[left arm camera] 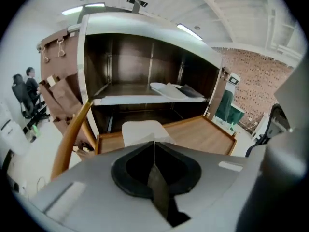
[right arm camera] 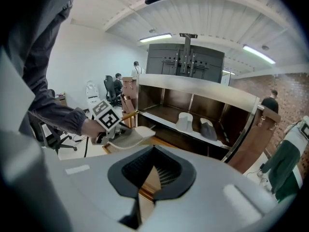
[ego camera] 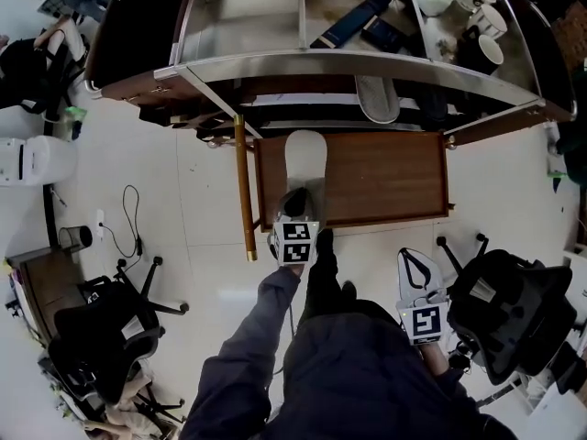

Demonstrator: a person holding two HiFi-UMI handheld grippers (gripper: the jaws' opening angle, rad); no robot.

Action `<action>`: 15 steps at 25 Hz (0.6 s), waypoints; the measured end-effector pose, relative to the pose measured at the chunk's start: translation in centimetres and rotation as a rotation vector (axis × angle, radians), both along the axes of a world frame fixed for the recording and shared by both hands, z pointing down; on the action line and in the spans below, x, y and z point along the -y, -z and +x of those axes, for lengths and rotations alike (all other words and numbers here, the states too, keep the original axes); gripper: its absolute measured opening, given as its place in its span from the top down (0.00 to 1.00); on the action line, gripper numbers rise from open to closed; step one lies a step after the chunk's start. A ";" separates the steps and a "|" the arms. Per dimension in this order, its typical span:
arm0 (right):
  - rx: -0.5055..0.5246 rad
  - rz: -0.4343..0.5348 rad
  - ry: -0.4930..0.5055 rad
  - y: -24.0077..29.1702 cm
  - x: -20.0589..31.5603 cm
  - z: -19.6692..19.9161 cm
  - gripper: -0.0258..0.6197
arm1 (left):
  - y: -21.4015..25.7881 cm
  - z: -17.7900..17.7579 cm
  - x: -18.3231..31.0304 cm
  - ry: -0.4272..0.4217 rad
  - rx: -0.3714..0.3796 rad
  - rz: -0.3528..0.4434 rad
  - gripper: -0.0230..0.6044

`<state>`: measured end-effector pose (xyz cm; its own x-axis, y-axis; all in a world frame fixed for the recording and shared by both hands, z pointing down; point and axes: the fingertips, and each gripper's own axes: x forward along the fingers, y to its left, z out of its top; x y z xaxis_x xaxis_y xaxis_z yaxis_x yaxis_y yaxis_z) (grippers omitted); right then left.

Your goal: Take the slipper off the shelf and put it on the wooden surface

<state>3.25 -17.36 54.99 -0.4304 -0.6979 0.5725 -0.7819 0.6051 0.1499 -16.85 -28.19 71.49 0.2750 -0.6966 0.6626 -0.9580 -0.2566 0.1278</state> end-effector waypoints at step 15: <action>-0.019 0.013 -0.146 1.7 0.4 2.7 0.96 | 8.0 -2.1 23.8 0.106 -0.082 0.170 0.93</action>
<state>5.94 -17.74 53.33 -0.3129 -0.7597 0.5700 -0.8584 0.4830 0.1725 -18.94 -51.99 63.46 0.2427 -0.8241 0.5118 -0.9689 -0.1795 0.1704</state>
